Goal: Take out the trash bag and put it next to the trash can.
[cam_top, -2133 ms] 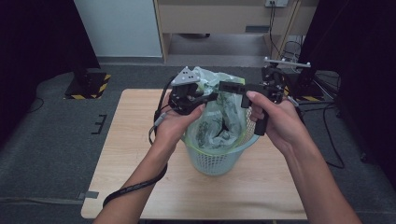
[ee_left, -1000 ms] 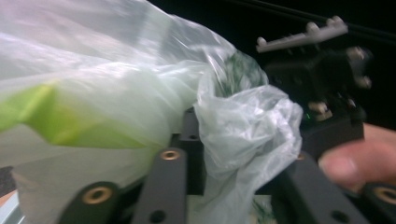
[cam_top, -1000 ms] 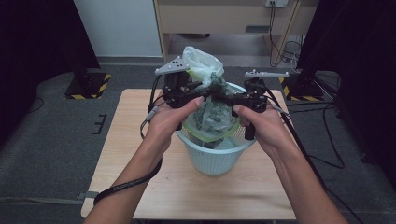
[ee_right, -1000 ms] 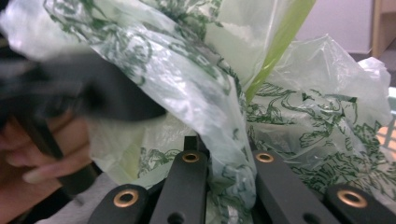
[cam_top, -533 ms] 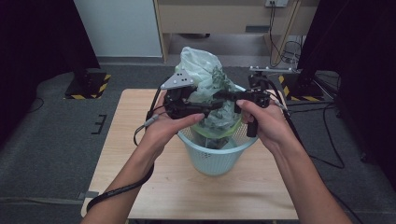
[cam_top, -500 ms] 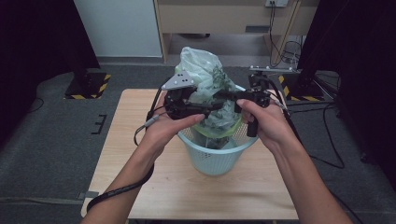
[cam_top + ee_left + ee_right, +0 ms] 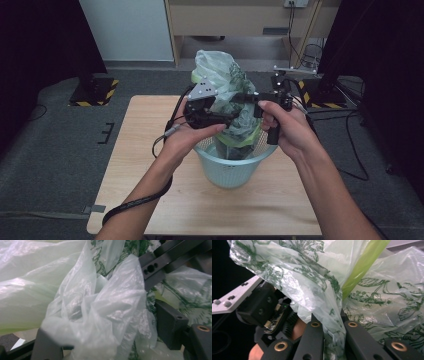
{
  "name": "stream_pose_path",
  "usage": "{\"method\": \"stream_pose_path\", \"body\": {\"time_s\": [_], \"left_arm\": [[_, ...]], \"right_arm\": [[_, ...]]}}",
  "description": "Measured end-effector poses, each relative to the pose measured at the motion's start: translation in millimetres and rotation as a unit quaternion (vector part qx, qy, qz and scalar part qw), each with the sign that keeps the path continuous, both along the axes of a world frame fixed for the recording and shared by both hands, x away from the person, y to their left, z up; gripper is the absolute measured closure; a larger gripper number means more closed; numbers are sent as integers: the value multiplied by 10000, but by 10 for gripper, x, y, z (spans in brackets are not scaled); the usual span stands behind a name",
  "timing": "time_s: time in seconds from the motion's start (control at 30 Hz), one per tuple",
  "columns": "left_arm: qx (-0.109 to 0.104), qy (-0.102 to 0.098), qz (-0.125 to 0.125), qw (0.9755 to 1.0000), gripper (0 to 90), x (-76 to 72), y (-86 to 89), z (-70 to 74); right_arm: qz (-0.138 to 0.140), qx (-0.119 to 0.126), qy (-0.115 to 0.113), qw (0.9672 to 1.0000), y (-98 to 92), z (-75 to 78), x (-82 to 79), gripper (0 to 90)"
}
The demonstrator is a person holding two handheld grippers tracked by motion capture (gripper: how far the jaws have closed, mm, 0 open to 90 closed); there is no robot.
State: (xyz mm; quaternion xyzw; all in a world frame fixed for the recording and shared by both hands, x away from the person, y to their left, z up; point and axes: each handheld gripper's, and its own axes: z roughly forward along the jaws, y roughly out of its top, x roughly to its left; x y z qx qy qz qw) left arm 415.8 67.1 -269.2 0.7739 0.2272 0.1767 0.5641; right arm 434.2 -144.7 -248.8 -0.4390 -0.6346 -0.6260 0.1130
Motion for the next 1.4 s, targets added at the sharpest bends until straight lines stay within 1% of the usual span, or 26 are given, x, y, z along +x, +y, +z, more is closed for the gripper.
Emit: {"method": "stream_pose_path", "body": {"time_s": [0.07,0.1,0.13,0.17,0.3,0.37,0.4,0.57,0.6,0.63,0.67,0.7,0.77,0.8,0.83,0.9,0.97,1.0,1.03,1.07,1.17,1.2,1.23,1.27,1.37,1.4], "left_arm": [[9,4,8,10000,304,5,-6,-1],[14,29,21,10000,304,24,-22,-7],[14,29,21,10000,303,24,-22,-7],[26,50,33,10000,303,43,-37,-13],[53,63,71,9999,315,63,-48,-25],[51,92,98,9999,360,74,-45,-31],[45,114,129,9998,380,78,-41,-34],[55,250,135,9996,629,90,-28,-28],[58,265,119,9996,664,88,-33,-25],[79,268,115,9995,744,83,-39,-21],[130,291,106,9994,803,70,-59,-12],[126,311,99,9994,851,67,-69,-10],[119,324,100,9994,884,66,-72,-9],[67,362,149,9992,889,75,-70,-7],[67,362,149,9992,891,75,-70,-7],[-65,410,267,9988,892,91,-41,-2],[-98,427,287,9986,893,94,-31,0],[-127,430,335,9984,894,107,-8,8],[-127,430,335,9984,895,107,-8,8],[-135,421,377,9983,895,114,10,21],[-125,407,430,9982,895,121,41,42],[-127,407,454,9981,895,127,60,49],[-127,407,454,9981,895,127,60,49],[-142,396,513,9978,895,141,100,57],[-163,408,553,9975,896,154,138,61],[-177,425,606,9971,895,170,183,61]], "right_arm": [[21,32,51,10000,3,0,1,897],[56,114,86,9999,11,-3,5,898],[56,114,86,9999,11,-3,5,898],[70,210,129,9997,27,-4,8,897],[113,327,198,9992,43,-9,13,897],[148,404,234,9988,57,-15,17,897],[144,392,239,9988,61,-15,16,897],[140,375,226,9989,82,-25,15,893],[133,387,221,9989,85,-26,14,892],[118,395,193,9990,92,-28,12,890],[111,384,187,9990,94,-29,11,888],[105,369,175,9991,96,-30,10,885],[122,317,142,9993,92,-30,8,879],[79,309,106,9994,86,-24,1,859],[59,294,74,9995,74,-17,-2,844],[-8,245,23,9997,54,-1,-11,794],[-35,231,1,9997,40,6,-14,780],[-121,206,-70,9997,9,27,-19,731],[-121,206,-70,9997,9,27,-19,731],[-232,205,-165,9994,-4,35,-20,682],[-319,166,-243,9991,-19,48,-30,582],[-374,170,-285,9988,-27,53,-33,553],[-374,170,-285,9988,-27,53,-33,553],[-458,173,-381,9981,-53,71,-44,491],[-550,171,-540,9969,-86,91,-56,375],[-535,128,-595,9967,-102,101,-62,361]]}}
